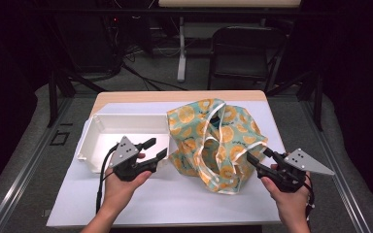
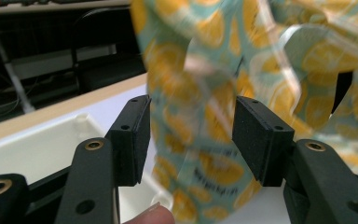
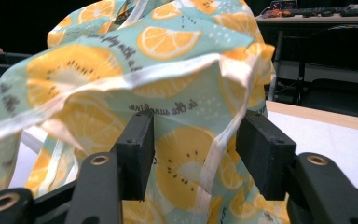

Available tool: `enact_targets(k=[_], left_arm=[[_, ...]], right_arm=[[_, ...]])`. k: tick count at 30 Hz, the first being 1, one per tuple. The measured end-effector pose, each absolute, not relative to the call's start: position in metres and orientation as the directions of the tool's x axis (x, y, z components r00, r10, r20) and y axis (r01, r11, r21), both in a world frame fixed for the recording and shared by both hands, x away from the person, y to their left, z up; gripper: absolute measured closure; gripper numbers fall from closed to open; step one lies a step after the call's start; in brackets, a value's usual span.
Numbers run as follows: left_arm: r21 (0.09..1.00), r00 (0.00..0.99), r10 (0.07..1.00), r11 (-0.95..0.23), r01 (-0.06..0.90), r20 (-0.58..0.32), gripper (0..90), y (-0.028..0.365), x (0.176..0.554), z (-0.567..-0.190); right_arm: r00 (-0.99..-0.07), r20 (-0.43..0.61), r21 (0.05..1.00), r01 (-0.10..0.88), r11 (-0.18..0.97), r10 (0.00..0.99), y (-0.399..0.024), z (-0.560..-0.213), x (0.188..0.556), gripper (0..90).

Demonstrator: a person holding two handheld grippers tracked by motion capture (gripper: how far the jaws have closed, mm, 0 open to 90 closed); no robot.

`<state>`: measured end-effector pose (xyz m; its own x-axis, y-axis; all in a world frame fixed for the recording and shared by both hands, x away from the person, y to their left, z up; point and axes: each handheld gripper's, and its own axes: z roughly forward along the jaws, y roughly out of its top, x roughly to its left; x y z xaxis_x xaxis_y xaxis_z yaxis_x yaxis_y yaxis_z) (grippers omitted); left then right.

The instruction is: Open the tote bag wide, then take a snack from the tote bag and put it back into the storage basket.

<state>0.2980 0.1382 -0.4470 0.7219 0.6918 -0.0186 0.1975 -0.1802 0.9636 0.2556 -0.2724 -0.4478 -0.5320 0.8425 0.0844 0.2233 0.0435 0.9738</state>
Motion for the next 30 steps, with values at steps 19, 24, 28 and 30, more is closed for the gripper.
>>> enact_targets(k=[19, 24, 28, 30], left_arm=[[0.952, 0.757, 0.650, -0.185, 0.245, -0.068, 89.0, 0.111, 0.326, -0.425], [0.958, 0.762, 0.642, -0.156, 0.240, -0.086, 89.1, 0.115, 0.328, -0.418], [0.961, 0.758, 0.644, -0.133, 0.243, -0.103, 89.5, 0.122, 0.333, -0.409], [0.963, 0.759, 0.641, -0.114, 0.245, -0.117, 89.6, 0.125, 0.336, -0.406]], right_arm=[[-0.519, 0.096, 0.975, 0.221, 0.025, 0.849, -0.288, -0.445, 0.251, 42.2], [-0.517, 0.091, 0.978, 0.207, 0.021, 0.851, -0.289, -0.440, 0.256, 44.5], [-0.541, 0.044, 0.983, 0.171, 0.059, 0.840, -0.284, -0.432, 0.262, 81.1], [-0.515, 0.032, 0.982, 0.178, 0.071, 0.856, -0.283, -0.429, 0.267, 89.6]])
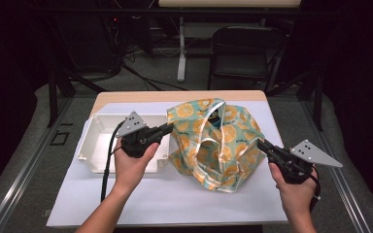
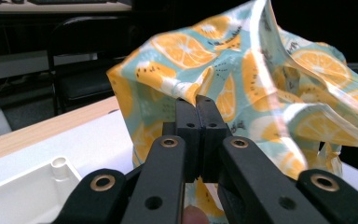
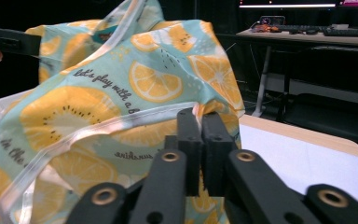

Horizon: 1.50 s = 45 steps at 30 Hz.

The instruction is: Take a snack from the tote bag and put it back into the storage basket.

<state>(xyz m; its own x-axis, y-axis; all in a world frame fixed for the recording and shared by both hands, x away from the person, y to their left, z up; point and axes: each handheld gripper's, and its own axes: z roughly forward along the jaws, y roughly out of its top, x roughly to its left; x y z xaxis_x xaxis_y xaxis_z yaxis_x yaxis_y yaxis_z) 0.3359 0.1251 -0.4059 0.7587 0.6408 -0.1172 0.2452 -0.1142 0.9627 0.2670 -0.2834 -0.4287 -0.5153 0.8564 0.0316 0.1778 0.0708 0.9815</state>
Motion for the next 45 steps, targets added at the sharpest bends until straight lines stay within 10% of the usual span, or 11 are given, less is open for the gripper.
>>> enact_targets(k=[17, 26, 45], left_arm=[[0.929, 0.671, 0.717, -0.089, 0.360, -0.192, 89.7, 0.149, 0.369, -0.428], [0.957, 0.679, 0.718, -0.064, 0.284, -0.153, 49.8, 0.153, 0.339, -0.416], [0.943, 0.681, 0.730, -0.183, 0.279, -0.059, 24.7, 0.085, 0.340, -0.411]], right_arm=[[-0.385, 0.061, 0.956, 0.287, 0.057, 0.921, -0.309, -0.453, 0.296, 90.0], [-0.443, 0.099, 0.972, 0.233, 0.008, 0.891, -0.312, -0.447, 0.274, 42.5], [-0.527, 0.111, 0.956, 0.289, 0.054, 0.843, -0.238, -0.424, 0.296, 15.7]])
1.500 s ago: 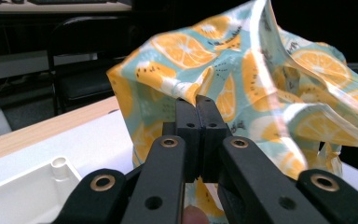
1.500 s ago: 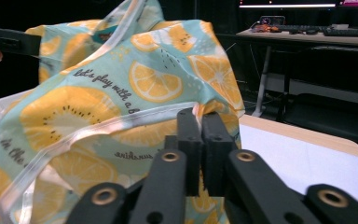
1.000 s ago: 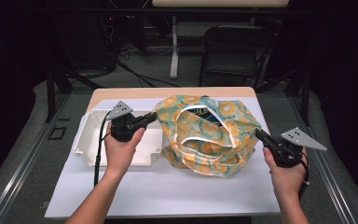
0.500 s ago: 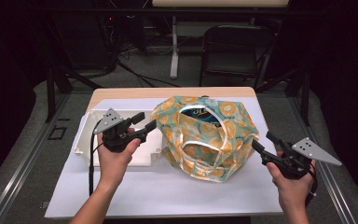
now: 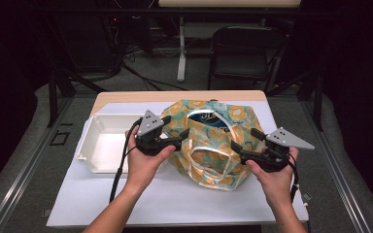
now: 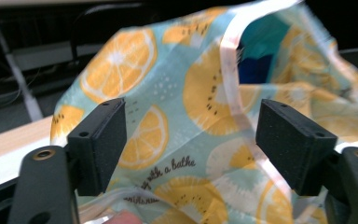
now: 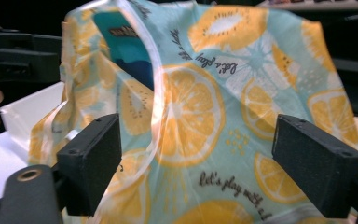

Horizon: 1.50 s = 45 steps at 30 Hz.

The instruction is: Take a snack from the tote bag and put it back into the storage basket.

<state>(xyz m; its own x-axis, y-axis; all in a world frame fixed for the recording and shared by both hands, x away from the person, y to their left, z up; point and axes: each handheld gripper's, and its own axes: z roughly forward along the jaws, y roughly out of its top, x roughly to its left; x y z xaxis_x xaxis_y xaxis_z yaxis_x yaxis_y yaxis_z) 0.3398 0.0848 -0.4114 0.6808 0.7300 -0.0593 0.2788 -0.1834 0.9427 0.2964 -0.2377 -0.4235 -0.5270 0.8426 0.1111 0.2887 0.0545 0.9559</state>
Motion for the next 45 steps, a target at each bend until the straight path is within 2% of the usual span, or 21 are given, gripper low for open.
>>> enact_targets(k=[2, 4, 5, 8, 11, 13, 21, 27, 30, 31, 32, 35, 38, 40, 42, 43, 45], left_arm=[[0.934, 0.682, 0.729, -0.200, 0.297, -0.061, 27.5, 0.081, 0.344, -0.415], [0.928, 0.676, 0.735, -0.212, 0.307, -0.056, 39.5, 0.080, 0.345, -0.417], [0.926, 0.677, 0.733, -0.211, 0.313, -0.062, 48.1, 0.081, 0.346, -0.417], [0.927, 0.688, 0.722, -0.207, 0.312, -0.071, 71.3, 0.085, 0.347, -0.416], [0.924, 0.709, 0.701, -0.218, 0.314, -0.076, 85.9, 0.090, 0.347, -0.413], [0.927, 0.713, 0.697, -0.216, 0.307, -0.074, 89.9, 0.092, 0.346, -0.413], [0.943, 0.731, 0.678, -0.187, 0.276, -0.080, 90.0, 0.095, 0.344, -0.406], [0.948, 0.722, 0.685, -0.160, 0.275, -0.094, 90.0, 0.100, 0.347, -0.400], [0.950, 0.723, 0.681, -0.139, 0.279, -0.112, 89.2, 0.102, 0.347, -0.398], [0.951, 0.727, 0.677, -0.137, 0.278, -0.115, 81.7, 0.100, 0.345, -0.398], [0.950, 0.727, 0.678, -0.144, 0.277, -0.109, 68.9, 0.098, 0.344, -0.399], [0.952, 0.701, 0.711, -0.174, 0.252, -0.056, 40.9, 0.085, 0.337, -0.401], [0.945, 0.685, 0.727, -0.190, 0.265, -0.045, 19.8, 0.072, 0.335, -0.404], [0.936, 0.684, 0.729, -0.224, 0.270, -0.023, 12.6, 0.063, 0.335, -0.407], [0.927, 0.668, 0.744, -0.254, 0.276, 0.006, 12.6, 0.056, 0.335, -0.410], [0.923, 0.636, 0.771, -0.266, 0.279, 0.030, 16.8, 0.054, 0.336, -0.411], [0.922, 0.610, 0.791, -0.263, 0.283, 0.038, 33.2, 0.057, 0.338, -0.411]], right_arm=[[-0.514, 0.105, 0.950, 0.306, 0.067, 0.851, -0.232, -0.426, 0.301, 16.4], [-0.496, 0.071, 0.946, 0.309, 0.100, 0.865, -0.225, -0.429, 0.303, 23.7], [-0.475, 0.047, 0.943, 0.311, 0.117, 0.879, -0.222, -0.431, 0.303, 31.4], [-0.459, 0.036, 0.935, 0.329, 0.133, 0.887, -0.223, -0.436, 0.306, 64.0], [-0.471, 0.055, 0.936, 0.332, 0.120, 0.880, -0.229, -0.436, 0.307, 82.0], [-0.487, 0.058, 0.942, 0.317, 0.114, 0.872, -0.231, -0.435, 0.306, 86.9], [-0.556, 0.021, 0.967, 0.222, 0.123, 0.831, -0.230, -0.422, 0.300, 89.0], [-0.554, 0.012, 0.977, 0.185, 0.109, 0.832, -0.232, -0.408, 0.304, 87.9], [-0.555, 0.010, 0.982, 0.164, 0.098, 0.831, -0.234, -0.400, 0.306, 90.0], [-0.556, 0.006, 0.983, 0.155, 0.097, 0.831, -0.235, -0.397, 0.307, 90.0], [-0.563, 0.003, 0.983, 0.154, 0.102, 0.826, -0.234, -0.394, 0.308, 90.0], [-0.563, -0.005, 0.984, 0.145, 0.105, 0.827, -0.233, -0.391, 0.311, 90.0], [-0.563, 0.002, 0.985, 0.142, 0.094, 0.827, -0.231, -0.390, 0.313, 90.0], [-0.563, 0.003, 0.987, 0.137, 0.089, 0.826, -0.230, -0.390, 0.312, 90.0], [-0.565, -0.004, 0.986, 0.135, 0.097, 0.825, -0.229, -0.390, 0.312, 90.0], [-0.567, -0.008, 0.986, 0.132, 0.100, 0.824, -0.229, -0.390, 0.312, 90.0], [-0.558, -0.014, 0.987, 0.126, 0.101, 0.830, -0.231, -0.389, 0.311, 90.0]])
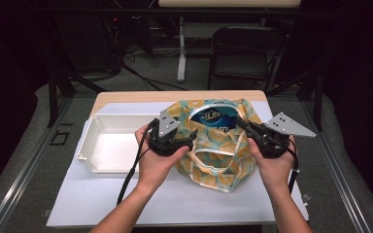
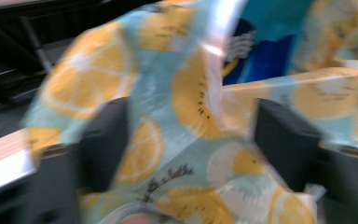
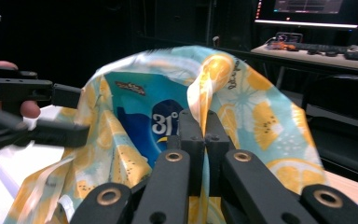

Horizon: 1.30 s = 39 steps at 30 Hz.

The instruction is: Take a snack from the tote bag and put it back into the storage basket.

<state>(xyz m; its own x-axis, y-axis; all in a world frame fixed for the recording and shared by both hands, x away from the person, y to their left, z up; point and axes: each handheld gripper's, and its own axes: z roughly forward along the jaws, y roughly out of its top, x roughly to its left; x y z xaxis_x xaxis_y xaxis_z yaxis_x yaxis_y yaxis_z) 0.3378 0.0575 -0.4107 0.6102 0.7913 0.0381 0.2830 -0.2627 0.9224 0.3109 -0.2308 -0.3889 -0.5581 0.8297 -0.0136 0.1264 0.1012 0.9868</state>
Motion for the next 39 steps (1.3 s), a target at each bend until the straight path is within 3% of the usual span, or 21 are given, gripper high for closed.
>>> enact_targets(k=[2, 4, 5, 11, 16, 21, 28, 30, 33, 36, 39], left_arm=[[0.926, 0.613, 0.790, -0.239, 0.291, 0.011, 54.5, 0.066, 0.342, -0.409], [0.927, 0.664, 0.747, -0.220, 0.305, -0.042, 81.7, 0.075, 0.347, -0.406], [0.927, 0.677, 0.735, -0.219, 0.304, -0.048, 88.9, 0.078, 0.348, -0.405], [0.936, 0.683, 0.731, -0.227, 0.269, -0.020, 90.0, 0.085, 0.353, -0.387], [0.945, 0.666, 0.744, -0.177, 0.275, -0.054, 90.0, 0.091, 0.373, -0.364], [0.925, 0.660, 0.741, -0.149, 0.349, -0.129, 90.0, 0.093, 0.405, -0.360], [0.851, 0.647, 0.695, -0.099, 0.516, -0.312, 89.1, 0.096, 0.443, -0.390], [0.833, 0.643, 0.697, -0.118, 0.540, -0.318, 87.9, 0.095, 0.446, -0.398], [0.825, 0.638, 0.705, -0.134, 0.549, -0.310, 85.0, 0.095, 0.446, -0.410], [0.830, 0.631, 0.711, -0.121, 0.545, -0.311, 84.3, 0.100, 0.443, -0.415], [0.837, 0.630, 0.714, -0.113, 0.536, -0.307, 86.5, 0.104, 0.441, -0.414]], right_arm=[[-0.549, -0.016, 0.987, 0.125, 0.100, 0.835, -0.234, -0.388, 0.311, 90.0], [-0.537, -0.021, 0.986, 0.126, 0.105, 0.843, -0.240, -0.388, 0.312, 90.0], [-0.531, -0.026, 0.986, 0.125, 0.108, 0.847, -0.241, -0.388, 0.313, 90.0], [-0.514, -0.041, 0.986, 0.118, 0.118, 0.857, -0.245, -0.383, 0.319, 90.0], [-0.496, -0.068, 0.983, 0.117, 0.144, 0.866, -0.244, -0.371, 0.333, 90.0], [-0.486, -0.048, 0.979, 0.151, 0.138, 0.872, -0.244, -0.363, 0.352, 90.0], [-0.455, 0.022, 0.961, 0.255, 0.107, 0.890, -0.250, -0.367, 0.378, 85.3], [-0.437, 0.060, 0.952, 0.295, 0.080, 0.897, -0.255, -0.371, 0.384, 83.8], [-0.433, 0.072, 0.932, 0.350, 0.094, 0.898, -0.260, -0.383, 0.389, 75.6], [-0.463, 0.106, 0.937, 0.343, 0.067, 0.880, -0.268, -0.393, 0.383, 58.5], [-0.469, 0.110, 0.947, 0.316, 0.051, 0.876, -0.275, -0.396, 0.370, 48.4]])
